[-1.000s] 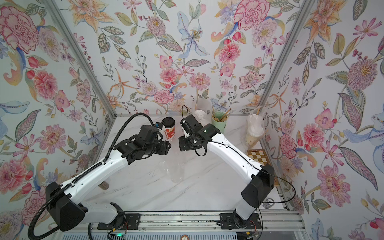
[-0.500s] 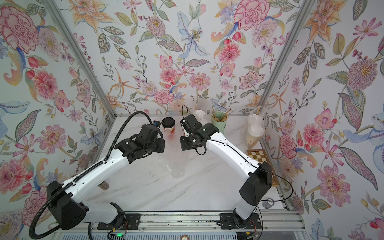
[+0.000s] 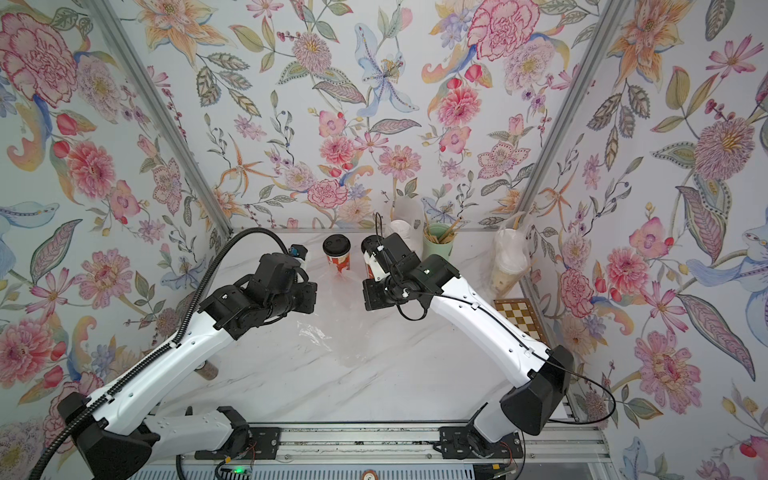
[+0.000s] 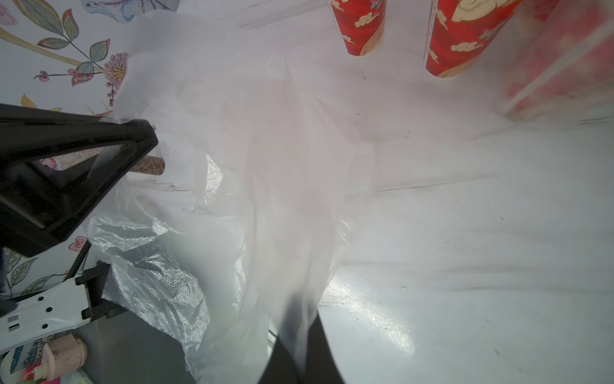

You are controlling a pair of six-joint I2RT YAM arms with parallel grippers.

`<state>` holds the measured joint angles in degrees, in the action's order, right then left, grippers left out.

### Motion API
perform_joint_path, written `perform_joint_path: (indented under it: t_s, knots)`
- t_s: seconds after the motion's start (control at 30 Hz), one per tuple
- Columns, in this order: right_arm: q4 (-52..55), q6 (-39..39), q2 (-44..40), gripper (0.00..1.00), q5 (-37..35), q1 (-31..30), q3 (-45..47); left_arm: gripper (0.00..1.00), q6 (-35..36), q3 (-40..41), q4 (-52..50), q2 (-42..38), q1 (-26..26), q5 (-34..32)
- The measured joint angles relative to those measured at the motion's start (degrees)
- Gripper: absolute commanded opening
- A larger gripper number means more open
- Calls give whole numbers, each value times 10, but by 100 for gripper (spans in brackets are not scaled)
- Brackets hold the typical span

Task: Pack milk tea into plastic carrier bags
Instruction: Adjust the plastic carrier bag at the center of the board.

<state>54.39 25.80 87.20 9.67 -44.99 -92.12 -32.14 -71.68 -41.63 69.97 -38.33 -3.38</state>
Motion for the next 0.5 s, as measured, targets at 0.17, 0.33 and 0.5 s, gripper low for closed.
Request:
perform_joint_path:
  t_s: [0.17,0.33,0.5]
  knots:
    - [-7,10,8,0,5,-5,42,14,-11,37,10,-12,0,26]
    - [-22,17,30,31,13,-7,57,35,-31,81,38,-13,0,33]
    - [-28,14,30,41,15,-7,43,43,-37,87,60,-19,0,30]
